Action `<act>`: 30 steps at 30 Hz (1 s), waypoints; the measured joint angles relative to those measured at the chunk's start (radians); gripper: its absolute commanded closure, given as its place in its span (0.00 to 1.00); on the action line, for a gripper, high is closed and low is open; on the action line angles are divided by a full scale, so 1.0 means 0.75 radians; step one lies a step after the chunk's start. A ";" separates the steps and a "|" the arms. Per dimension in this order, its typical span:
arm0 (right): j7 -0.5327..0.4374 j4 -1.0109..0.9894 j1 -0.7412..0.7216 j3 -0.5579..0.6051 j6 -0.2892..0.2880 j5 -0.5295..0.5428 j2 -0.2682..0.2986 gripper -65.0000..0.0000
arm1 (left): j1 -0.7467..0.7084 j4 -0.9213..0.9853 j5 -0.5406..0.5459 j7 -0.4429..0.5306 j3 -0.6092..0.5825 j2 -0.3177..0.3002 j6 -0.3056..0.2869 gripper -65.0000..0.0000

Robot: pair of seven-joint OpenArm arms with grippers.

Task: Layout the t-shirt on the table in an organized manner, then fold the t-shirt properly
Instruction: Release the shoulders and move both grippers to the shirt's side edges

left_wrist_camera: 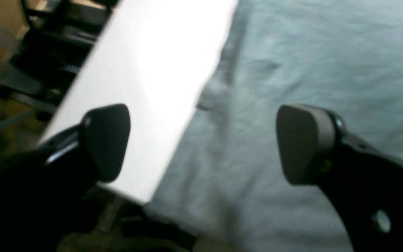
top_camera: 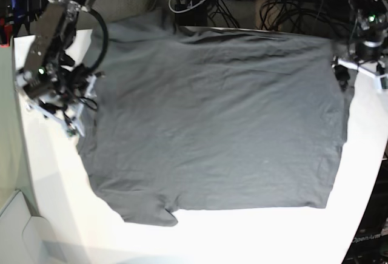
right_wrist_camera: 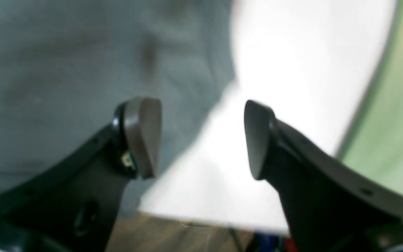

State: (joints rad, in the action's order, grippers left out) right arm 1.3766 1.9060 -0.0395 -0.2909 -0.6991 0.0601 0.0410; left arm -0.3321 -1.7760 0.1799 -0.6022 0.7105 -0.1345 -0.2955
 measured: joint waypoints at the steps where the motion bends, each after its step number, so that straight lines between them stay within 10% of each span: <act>1: -0.004 -0.036 -0.031 0.051 0.001 -0.001 0.016 0.58 | 0.040 0.005 0.003 -0.034 -0.018 0.002 -0.003 0.00; 7: -0.018 -0.403 -0.214 0.191 -0.001 -0.005 0.040 0.98 | 0.230 0.167 0.001 -0.067 -0.136 -0.001 0.013 0.63; 11: -0.213 -0.557 -0.295 0.188 -0.001 -0.012 0.065 1.00 | 0.417 0.337 -0.090 -0.063 -0.193 -0.004 0.006 1.00; 18: -0.364 -0.789 -0.356 0.180 0.000 -0.025 0.106 1.00 | 0.558 0.634 -0.416 -0.071 -0.193 0.027 0.014 0.95; 30: -0.544 -1.095 -0.488 0.180 0.001 -0.005 0.161 1.00 | 0.696 0.846 -0.465 0.010 -0.199 0.009 0.020 0.95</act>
State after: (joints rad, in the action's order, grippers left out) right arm 0.9688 1.0851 -0.4057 -0.1558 -0.6987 0.0563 0.1616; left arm 0.1898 -1.1416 -0.1688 -0.5945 0.5610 -0.1276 -0.2806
